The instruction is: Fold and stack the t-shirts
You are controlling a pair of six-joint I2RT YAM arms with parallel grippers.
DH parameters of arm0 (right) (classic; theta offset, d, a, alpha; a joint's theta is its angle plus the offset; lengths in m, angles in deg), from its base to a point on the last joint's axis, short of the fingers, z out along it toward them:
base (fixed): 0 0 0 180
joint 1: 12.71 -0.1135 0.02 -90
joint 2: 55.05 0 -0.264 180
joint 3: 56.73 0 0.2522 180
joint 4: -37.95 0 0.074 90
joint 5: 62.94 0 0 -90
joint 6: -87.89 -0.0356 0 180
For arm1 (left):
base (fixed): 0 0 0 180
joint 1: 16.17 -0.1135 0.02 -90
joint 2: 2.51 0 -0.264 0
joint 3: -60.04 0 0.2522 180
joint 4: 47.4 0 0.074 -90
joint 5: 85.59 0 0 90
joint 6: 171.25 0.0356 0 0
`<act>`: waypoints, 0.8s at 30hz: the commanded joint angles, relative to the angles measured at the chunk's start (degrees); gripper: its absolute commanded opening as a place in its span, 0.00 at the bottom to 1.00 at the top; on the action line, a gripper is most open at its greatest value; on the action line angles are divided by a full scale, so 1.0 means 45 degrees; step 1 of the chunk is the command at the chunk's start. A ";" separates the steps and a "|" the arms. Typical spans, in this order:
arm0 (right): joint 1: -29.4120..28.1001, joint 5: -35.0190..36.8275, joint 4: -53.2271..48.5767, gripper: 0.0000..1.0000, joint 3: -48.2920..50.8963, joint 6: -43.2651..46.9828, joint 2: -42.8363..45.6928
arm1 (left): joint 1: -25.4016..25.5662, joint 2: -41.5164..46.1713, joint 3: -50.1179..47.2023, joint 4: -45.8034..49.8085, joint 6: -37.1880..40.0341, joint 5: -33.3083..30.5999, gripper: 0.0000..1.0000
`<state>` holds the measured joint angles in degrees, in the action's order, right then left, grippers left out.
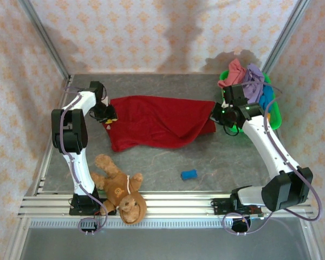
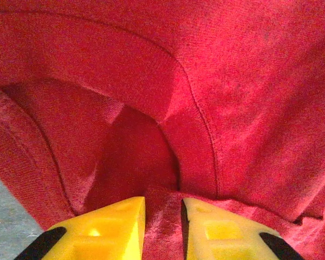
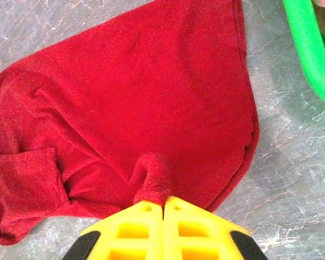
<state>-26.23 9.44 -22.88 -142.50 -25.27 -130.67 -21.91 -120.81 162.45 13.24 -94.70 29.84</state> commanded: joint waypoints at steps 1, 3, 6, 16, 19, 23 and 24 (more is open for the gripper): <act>0.0114 0.0177 -0.0073 0.00 -0.0448 0.0097 -0.0130 | -0.0097 -0.0061 -0.0166 0.0106 0.0262 0.0158 0.25; 0.0168 0.0243 -0.0150 0.00 -0.0562 0.0179 -0.0150 | -0.0097 0.0007 -0.0237 0.0142 0.0352 -0.0104 0.25; 0.0248 0.0323 -0.0429 0.00 -0.0845 0.0406 -0.0226 | -0.0092 0.0192 -0.0419 -0.0023 0.0382 -0.0085 0.20; 0.0282 0.0394 -0.0749 0.00 -0.1351 0.0634 0.0045 | -0.0102 0.1598 -0.0851 -0.0592 0.0038 0.0176 0.00; 0.0287 0.0246 -0.0866 0.00 -0.1420 0.0692 0.0054 | -0.0092 0.2383 -0.1204 -0.0930 -0.0228 0.0256 0.00; 0.0280 0.0255 -0.0837 0.00 -0.1306 0.0733 0.0220 | -0.0092 0.2811 -0.1472 -0.1031 -0.0311 0.0107 0.00; 0.0271 0.0219 -0.0811 0.00 -0.1259 0.0722 0.0240 | -0.0092 0.2814 -0.1494 -0.0986 -0.0294 0.0023 0.02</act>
<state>-25.39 9.85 -25.57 -146.89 -22.87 -131.65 -21.91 -109.29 156.87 9.76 -95.23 30.15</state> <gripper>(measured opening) 0.042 0.054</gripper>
